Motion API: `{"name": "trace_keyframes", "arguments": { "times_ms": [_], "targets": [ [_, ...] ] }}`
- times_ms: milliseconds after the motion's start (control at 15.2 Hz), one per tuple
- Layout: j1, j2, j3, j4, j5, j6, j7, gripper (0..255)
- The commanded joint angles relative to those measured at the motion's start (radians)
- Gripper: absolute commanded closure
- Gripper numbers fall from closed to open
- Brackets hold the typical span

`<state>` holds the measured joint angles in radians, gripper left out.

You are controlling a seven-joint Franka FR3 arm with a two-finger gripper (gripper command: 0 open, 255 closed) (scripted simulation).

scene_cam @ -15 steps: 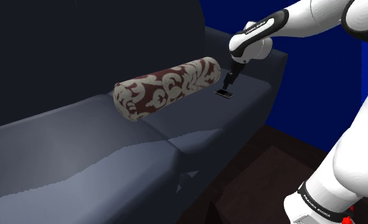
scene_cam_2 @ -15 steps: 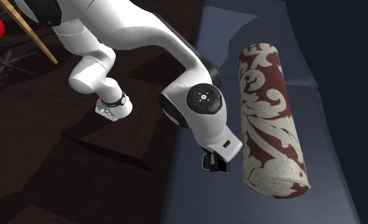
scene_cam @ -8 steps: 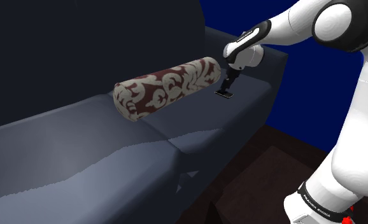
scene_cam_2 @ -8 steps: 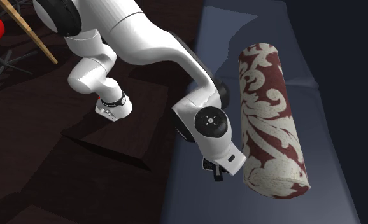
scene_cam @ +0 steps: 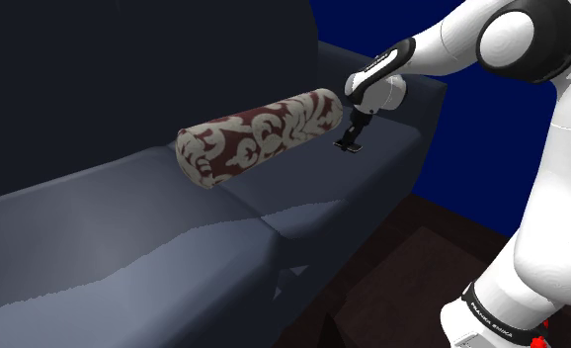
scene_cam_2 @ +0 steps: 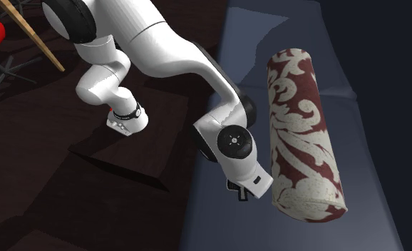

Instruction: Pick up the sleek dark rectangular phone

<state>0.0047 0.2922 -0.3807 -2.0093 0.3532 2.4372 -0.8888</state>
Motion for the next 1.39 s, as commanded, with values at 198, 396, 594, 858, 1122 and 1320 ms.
{"name": "trace_keyframes", "arguments": {
  "times_ms": [198,396,594,858,1122,1320],
  "targets": [
    [0.000,0.001,0.000,-0.002,0.000,0.001,0.000,255],
    [0.003,-0.007,-0.003,0.003,-0.008,-0.010,0.007,255],
    [0.008,-0.030,-0.011,0.014,-0.029,-0.042,0.025,255],
    [0.014,-0.060,-0.020,0.033,-0.055,-0.085,0.046,255],
    [0.019,-0.086,-0.027,0.055,-0.078,-0.130,0.066,255],
    [0.021,-0.104,-0.031,0.074,-0.094,-0.164,0.080,255]
  ]
}}
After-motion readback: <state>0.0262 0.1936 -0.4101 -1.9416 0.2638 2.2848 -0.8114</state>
